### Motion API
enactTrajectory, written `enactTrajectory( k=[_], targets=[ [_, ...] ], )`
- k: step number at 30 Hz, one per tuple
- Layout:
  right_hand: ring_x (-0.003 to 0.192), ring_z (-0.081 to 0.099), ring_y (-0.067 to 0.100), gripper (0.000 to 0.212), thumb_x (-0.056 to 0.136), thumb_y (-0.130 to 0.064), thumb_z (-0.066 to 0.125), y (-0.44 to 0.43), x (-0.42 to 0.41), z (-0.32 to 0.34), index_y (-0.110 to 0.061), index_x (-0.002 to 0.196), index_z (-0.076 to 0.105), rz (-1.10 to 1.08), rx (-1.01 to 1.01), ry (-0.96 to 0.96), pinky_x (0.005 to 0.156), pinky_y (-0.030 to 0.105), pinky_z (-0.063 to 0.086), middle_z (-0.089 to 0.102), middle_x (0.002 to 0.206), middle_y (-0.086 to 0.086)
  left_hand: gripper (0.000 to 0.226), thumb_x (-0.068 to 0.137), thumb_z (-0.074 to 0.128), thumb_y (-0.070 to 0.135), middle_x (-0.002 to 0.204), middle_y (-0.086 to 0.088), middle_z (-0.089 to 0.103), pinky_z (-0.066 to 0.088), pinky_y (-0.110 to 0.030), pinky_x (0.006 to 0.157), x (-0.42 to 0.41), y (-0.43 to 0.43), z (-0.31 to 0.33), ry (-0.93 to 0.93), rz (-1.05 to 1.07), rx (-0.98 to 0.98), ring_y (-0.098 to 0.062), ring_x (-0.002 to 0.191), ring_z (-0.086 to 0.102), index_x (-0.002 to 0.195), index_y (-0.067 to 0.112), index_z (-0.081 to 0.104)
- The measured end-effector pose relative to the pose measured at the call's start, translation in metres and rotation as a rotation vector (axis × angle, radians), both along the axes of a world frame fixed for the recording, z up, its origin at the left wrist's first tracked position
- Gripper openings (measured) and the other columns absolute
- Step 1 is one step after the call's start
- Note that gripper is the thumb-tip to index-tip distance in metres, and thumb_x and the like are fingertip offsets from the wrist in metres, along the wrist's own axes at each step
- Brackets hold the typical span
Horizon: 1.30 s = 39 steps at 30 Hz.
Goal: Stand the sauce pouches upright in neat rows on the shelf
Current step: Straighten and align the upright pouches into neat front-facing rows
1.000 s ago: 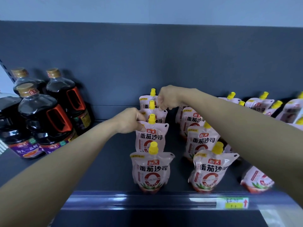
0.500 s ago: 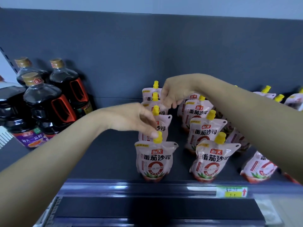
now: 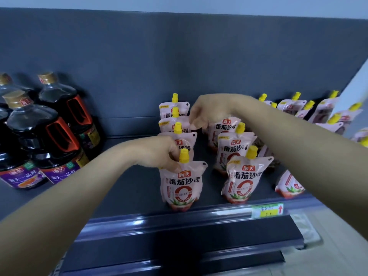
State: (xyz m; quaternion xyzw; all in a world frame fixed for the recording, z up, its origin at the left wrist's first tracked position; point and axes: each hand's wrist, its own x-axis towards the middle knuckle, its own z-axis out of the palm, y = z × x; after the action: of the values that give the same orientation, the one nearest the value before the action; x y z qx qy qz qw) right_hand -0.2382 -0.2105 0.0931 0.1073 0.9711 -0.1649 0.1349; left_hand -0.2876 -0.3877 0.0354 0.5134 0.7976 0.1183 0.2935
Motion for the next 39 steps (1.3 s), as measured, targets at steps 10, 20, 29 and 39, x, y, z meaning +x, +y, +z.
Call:
enactTrajectory(
  k=[10,20,29,39],
  targets=[
    [0.103,0.066,0.013,0.053,0.072,-0.049,0.071,0.045,0.09,0.025,-0.019,0.115,0.066,-0.17,-0.134,-0.193,0.092,0.028,0.052,0.07,0.108,-0.004,0.023,0.076,0.071,0.034,0.084,0.022,0.064,0.043,-0.019,0.068,0.014,0.012,0.017,0.064,-0.045,0.035,0.002,0.082,0.059,0.098,0.036,0.067],
    [0.127,0.05,0.029,0.047,0.085,-0.034,0.066,0.05,0.126,-0.022,-0.013,0.126,0.059,-0.047,0.132,-0.204,0.108,0.046,0.039,0.054,0.139,0.009,0.021,0.078,0.071,0.026,0.097,0.006,0.069,0.044,-0.015,0.071,0.055,0.021,0.011,0.176,0.159,0.196,-0.01,0.09,0.062,0.098,0.022,0.067],
    [0.11,0.058,0.025,0.023,0.092,-0.028,0.058,0.058,0.133,-0.04,-0.01,0.104,0.067,0.048,0.074,-0.081,0.1,0.04,0.044,0.063,0.117,0.003,0.016,0.079,0.069,0.011,0.084,0.008,0.059,0.042,-0.005,0.065,0.102,0.039,0.003,0.212,0.303,0.573,-0.01,0.08,0.056,0.093,0.017,0.062],
    [0.106,0.059,0.032,0.028,0.092,-0.025,0.059,0.059,0.134,-0.041,-0.002,0.103,0.067,0.098,0.135,-0.059,0.1,0.045,0.045,0.063,0.114,0.015,0.03,0.078,0.07,0.011,0.108,-0.011,0.066,0.05,-0.04,0.091,0.113,0.08,-0.052,0.014,0.394,0.327,-0.025,0.101,0.061,0.104,0.008,0.055]
  ],
)
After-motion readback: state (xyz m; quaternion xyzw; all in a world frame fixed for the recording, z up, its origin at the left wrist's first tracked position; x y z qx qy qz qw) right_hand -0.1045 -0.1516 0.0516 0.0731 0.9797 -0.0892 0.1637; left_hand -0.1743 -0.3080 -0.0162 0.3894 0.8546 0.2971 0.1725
